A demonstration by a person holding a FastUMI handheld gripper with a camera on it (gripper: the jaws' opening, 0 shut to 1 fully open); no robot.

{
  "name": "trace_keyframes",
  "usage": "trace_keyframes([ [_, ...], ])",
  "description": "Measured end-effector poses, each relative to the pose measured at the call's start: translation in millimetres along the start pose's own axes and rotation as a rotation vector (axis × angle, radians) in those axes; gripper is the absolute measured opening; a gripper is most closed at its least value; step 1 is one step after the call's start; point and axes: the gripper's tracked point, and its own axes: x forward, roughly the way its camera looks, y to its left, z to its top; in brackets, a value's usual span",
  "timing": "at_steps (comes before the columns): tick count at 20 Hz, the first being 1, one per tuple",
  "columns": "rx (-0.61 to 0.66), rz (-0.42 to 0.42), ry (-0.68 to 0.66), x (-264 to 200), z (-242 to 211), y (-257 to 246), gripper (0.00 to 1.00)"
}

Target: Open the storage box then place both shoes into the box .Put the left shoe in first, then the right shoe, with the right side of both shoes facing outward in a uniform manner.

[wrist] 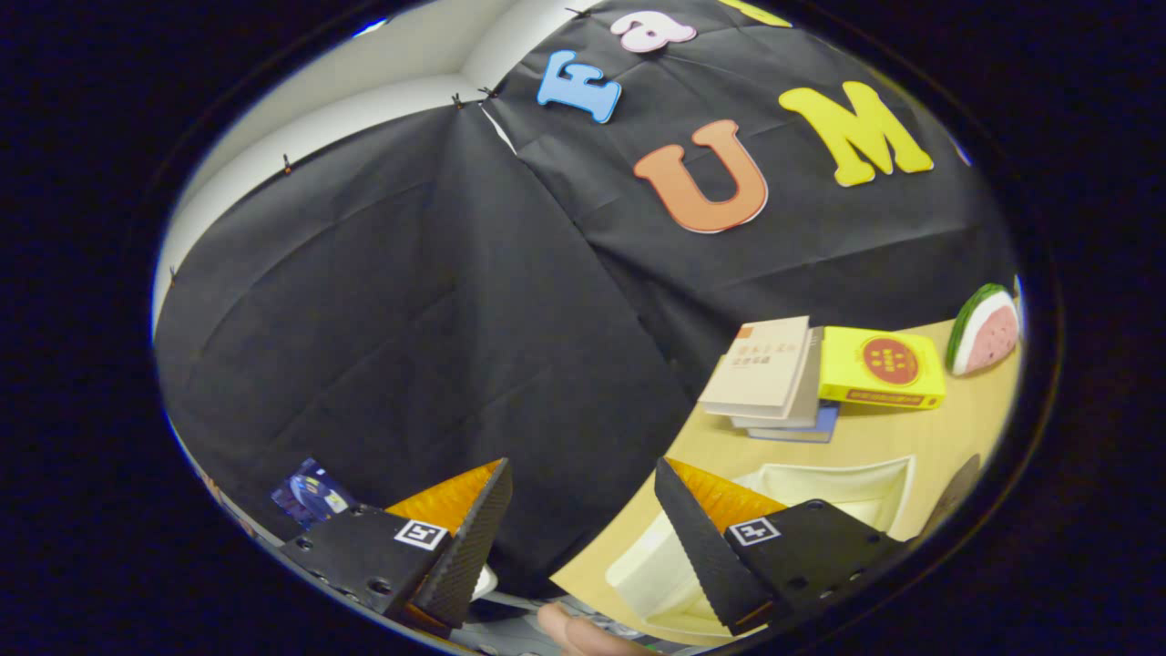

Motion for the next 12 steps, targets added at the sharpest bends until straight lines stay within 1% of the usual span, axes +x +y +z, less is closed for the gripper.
trace_keyframes([
  [2,-0.035,-0.07,0.005,-4,-5,-27,0.96],
  [4,-0.049,-0.174,0.047,-11,-17,-68,0.96],
  [6,-0.082,-0.255,0.068,-18,-26,-104,0.96],
  [10,-0.205,-0.487,0.105,-48,-46,-190,0.96],
  [12,-0.25,-0.575,0.132,-67,-62,-226,0.96],
])
